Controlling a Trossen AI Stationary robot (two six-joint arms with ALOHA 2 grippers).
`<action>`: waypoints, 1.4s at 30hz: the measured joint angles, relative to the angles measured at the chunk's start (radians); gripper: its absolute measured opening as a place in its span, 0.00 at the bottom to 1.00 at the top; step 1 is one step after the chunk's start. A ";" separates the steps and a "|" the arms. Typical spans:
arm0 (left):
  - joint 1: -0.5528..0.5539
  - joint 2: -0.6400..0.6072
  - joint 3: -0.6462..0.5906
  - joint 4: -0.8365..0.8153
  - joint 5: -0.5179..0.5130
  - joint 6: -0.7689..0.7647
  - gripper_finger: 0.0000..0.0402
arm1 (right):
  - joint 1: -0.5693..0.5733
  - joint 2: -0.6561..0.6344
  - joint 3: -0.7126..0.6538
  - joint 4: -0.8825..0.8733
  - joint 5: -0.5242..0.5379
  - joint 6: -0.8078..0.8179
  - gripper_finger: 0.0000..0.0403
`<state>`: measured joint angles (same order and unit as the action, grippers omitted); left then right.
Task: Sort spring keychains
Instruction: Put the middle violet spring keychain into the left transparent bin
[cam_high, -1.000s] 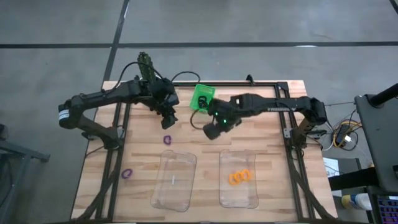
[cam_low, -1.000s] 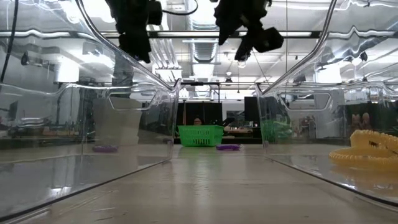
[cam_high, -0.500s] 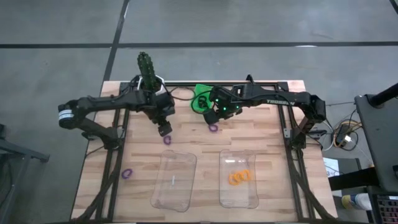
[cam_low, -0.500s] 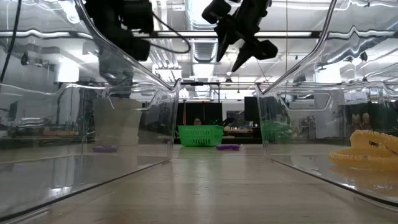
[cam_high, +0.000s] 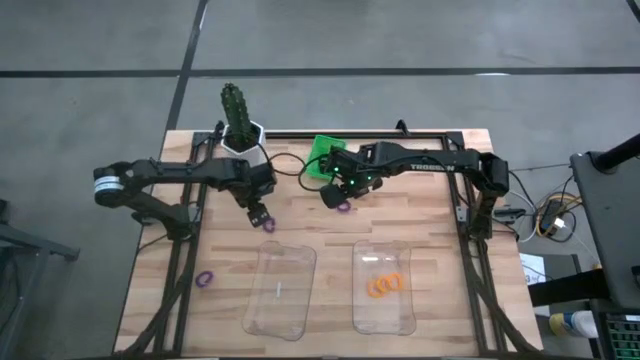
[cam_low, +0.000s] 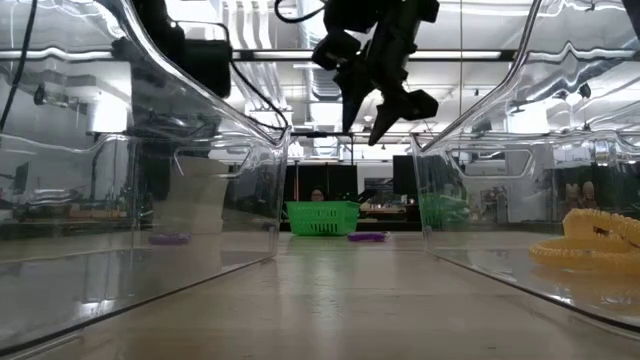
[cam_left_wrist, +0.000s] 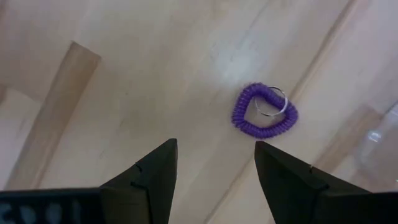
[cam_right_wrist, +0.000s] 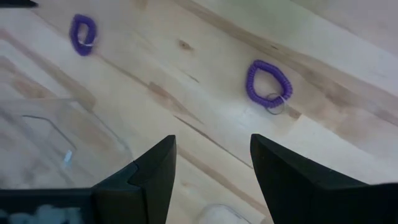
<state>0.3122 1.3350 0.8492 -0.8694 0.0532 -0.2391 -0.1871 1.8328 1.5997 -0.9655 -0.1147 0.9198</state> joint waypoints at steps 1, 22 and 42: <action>0.000 0.000 -0.014 0.016 0.000 -0.002 0.51 | 0.001 -0.001 0.000 0.010 -0.002 0.000 0.49; 0.000 0.002 -0.145 0.235 0.146 0.124 0.51 | 0.006 -0.016 0.051 0.041 -0.025 -0.003 0.46; -0.001 0.110 -0.152 0.331 0.066 0.157 0.51 | 0.006 -0.016 0.067 0.066 -0.069 0.015 0.45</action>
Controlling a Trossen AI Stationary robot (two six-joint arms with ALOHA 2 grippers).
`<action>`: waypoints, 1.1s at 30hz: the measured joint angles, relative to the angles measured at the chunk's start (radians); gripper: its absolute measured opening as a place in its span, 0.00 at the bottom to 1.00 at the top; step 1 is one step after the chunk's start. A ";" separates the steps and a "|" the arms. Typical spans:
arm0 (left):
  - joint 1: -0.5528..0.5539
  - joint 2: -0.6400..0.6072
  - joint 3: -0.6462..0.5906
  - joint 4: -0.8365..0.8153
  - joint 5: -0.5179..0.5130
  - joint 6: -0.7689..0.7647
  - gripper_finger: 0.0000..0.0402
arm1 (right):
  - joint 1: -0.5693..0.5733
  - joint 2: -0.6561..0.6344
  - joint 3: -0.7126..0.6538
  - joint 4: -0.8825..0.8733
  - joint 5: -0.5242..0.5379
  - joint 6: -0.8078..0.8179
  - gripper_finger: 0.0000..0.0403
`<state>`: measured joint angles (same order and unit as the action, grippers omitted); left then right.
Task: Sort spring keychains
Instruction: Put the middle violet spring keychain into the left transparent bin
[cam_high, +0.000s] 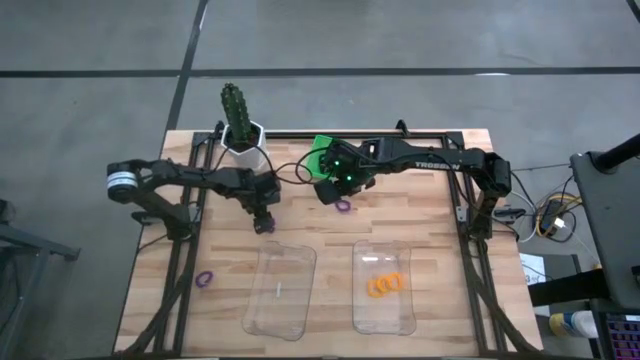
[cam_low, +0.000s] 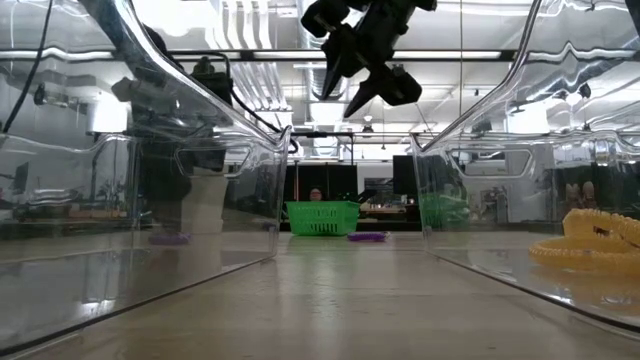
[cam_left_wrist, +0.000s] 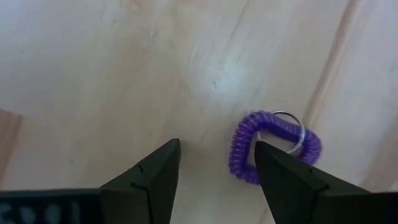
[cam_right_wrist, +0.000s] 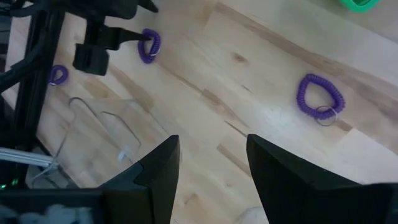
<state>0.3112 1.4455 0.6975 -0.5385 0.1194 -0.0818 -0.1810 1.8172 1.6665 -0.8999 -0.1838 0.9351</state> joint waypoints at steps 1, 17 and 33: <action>0.000 0.005 0.000 0.002 -0.007 0.004 0.51 | 0.000 0.000 0.000 0.001 -0.001 0.000 0.45; 0.000 0.052 0.000 0.024 -0.053 0.070 0.20 | 0.000 0.000 0.000 0.026 -0.012 0.011 0.44; 0.006 -0.059 0.137 -0.112 -0.034 0.076 0.00 | 0.000 0.000 0.000 0.024 -0.025 0.002 0.42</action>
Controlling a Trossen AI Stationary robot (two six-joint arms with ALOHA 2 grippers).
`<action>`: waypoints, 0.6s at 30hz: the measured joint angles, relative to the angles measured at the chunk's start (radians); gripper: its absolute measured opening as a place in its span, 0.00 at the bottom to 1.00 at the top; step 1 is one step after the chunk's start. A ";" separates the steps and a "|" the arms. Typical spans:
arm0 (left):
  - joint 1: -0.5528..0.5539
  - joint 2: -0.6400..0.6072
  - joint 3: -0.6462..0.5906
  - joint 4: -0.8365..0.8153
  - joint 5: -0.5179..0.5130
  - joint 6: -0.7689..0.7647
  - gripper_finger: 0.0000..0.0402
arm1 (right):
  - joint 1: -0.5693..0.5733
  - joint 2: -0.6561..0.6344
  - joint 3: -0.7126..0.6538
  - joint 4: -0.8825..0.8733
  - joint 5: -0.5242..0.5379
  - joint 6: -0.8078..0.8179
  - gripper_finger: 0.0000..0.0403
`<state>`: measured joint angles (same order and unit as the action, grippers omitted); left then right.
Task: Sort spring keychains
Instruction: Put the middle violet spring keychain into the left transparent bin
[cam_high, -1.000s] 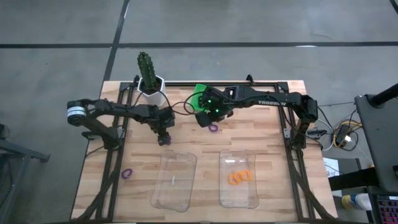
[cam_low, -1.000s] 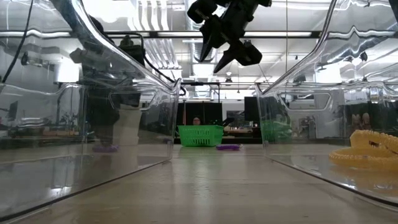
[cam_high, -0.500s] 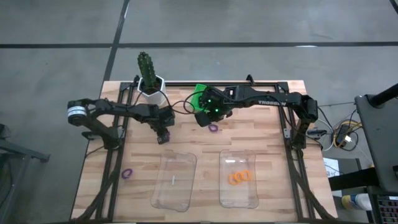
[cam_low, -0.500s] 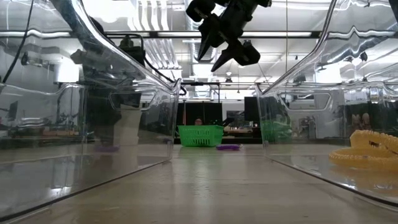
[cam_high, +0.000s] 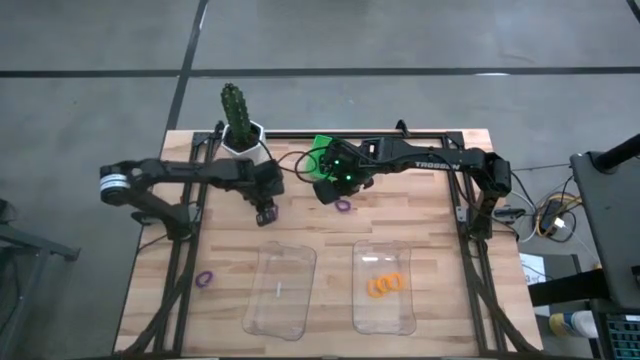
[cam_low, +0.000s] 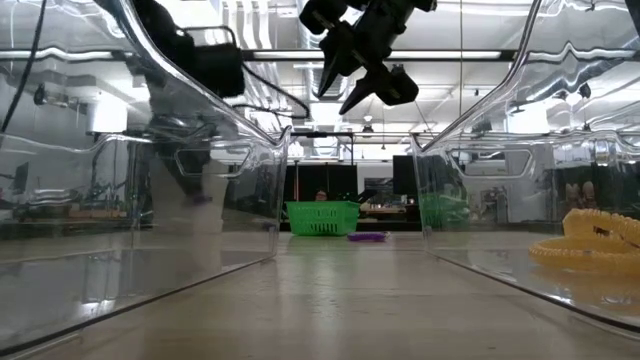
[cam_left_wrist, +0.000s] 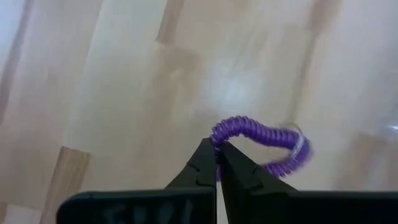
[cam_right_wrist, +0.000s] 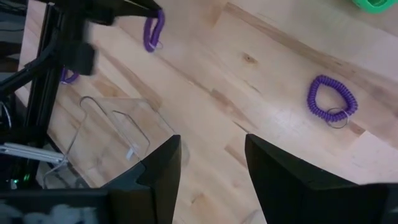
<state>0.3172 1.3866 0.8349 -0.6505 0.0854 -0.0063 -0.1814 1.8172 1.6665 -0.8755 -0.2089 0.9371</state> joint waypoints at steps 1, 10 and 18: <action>-0.001 -0.015 0.015 -0.020 0.013 -0.007 0.00 | 0.000 0.000 0.000 -0.001 -0.002 -0.002 0.43; -0.036 -0.153 0.155 -0.191 0.151 -0.072 0.00 | 0.000 0.000 0.000 -0.009 -0.002 -0.033 0.43; -0.160 -0.247 0.221 -0.223 0.212 -0.202 0.00 | 0.000 0.000 0.000 -0.009 -0.002 -0.051 0.43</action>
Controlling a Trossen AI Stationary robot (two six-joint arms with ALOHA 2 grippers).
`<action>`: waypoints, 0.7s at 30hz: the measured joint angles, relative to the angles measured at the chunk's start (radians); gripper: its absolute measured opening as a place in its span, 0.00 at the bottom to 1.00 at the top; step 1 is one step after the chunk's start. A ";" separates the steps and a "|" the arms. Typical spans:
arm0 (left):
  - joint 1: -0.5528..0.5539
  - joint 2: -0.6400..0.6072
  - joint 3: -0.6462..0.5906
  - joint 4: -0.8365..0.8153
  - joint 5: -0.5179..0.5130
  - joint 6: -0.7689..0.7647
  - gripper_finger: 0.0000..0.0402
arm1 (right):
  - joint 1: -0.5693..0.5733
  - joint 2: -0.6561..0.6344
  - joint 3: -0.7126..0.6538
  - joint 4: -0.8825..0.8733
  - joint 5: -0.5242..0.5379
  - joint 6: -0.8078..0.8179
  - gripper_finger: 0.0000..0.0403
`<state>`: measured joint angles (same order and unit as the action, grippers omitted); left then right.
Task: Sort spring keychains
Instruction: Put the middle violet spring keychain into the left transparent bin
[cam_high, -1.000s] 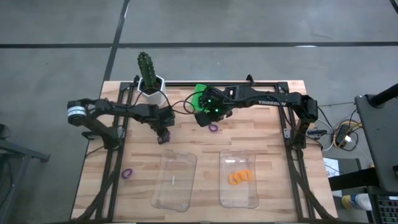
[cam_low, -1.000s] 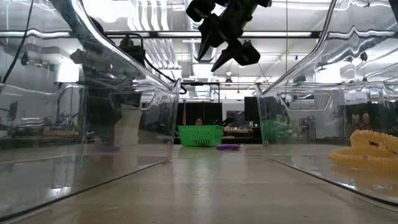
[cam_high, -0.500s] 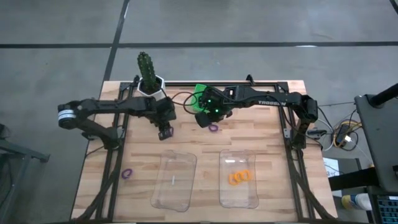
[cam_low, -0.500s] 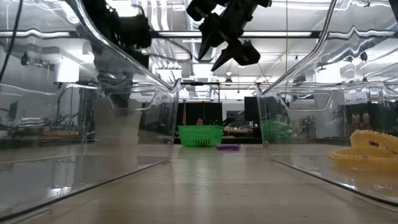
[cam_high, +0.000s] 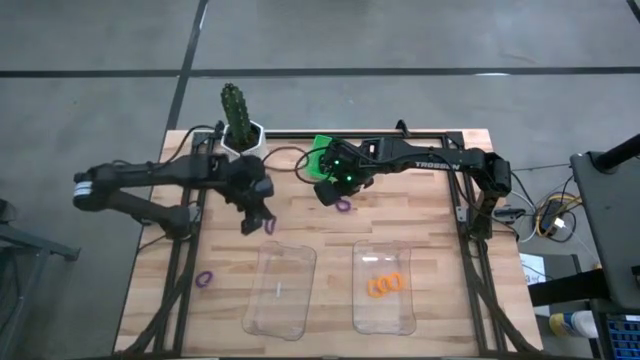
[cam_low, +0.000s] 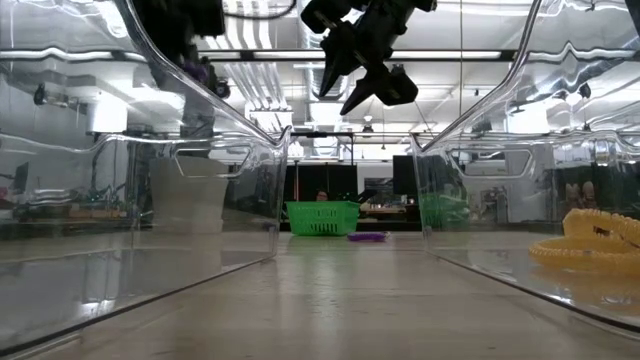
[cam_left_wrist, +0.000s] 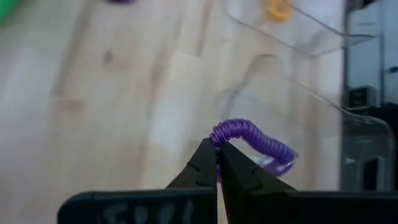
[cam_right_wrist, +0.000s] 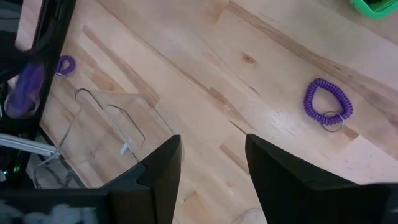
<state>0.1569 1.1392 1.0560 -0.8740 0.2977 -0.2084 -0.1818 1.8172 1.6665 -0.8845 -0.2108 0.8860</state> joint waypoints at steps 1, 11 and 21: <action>-0.025 -0.005 0.004 -0.001 0.000 -0.018 0.00 | 0.000 0.000 0.000 0.000 0.000 0.000 0.43; -0.275 -0.007 0.012 0.029 -0.035 -0.163 0.00 | 0.000 0.000 0.000 0.000 0.000 0.000 0.43; -0.389 0.081 0.000 0.088 -0.108 -0.319 0.00 | 0.000 0.000 0.000 0.000 0.000 -0.029 0.43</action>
<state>-0.2319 1.2201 1.0564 -0.7863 0.1900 -0.5276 -0.1818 1.8172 1.6665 -0.8848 -0.2104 0.8574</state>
